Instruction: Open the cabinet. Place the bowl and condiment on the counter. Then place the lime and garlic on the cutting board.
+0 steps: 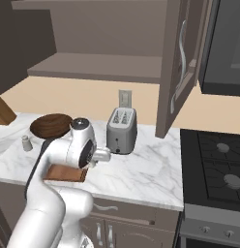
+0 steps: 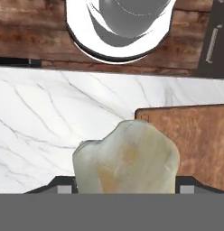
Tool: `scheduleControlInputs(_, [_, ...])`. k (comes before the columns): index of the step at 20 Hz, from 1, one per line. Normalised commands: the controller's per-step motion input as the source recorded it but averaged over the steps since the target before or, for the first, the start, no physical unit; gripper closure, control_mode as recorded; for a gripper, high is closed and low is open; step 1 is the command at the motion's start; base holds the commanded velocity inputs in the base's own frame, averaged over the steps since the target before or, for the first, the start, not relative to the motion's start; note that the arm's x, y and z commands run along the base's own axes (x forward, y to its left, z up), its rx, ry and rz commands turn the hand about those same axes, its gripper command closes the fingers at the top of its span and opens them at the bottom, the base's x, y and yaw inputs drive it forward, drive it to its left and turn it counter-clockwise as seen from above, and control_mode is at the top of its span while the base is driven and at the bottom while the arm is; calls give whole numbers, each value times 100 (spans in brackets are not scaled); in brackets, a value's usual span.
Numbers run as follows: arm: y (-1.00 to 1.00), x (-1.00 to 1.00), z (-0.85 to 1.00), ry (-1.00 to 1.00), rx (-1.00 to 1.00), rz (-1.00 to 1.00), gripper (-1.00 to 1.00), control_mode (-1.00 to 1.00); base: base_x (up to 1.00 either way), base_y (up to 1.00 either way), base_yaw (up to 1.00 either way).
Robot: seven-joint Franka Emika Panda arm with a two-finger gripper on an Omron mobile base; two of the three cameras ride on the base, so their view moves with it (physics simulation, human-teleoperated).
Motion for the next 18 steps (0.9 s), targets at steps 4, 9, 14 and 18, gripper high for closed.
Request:
scheduleControlInputs(4, [100,-10,28,-3,-6,17,100,-100,0,0,0])
scheduleControlInputs(9, [95,-1,2,0,-4,11,100,-100,0,0,0])
scheduleControlInputs(14, [50,6,0,0,0,6,100,-100,0,0,0])
scheduleControlInputs(18, [4,33,-4,0,0,3,-100,-100,0,0,0])
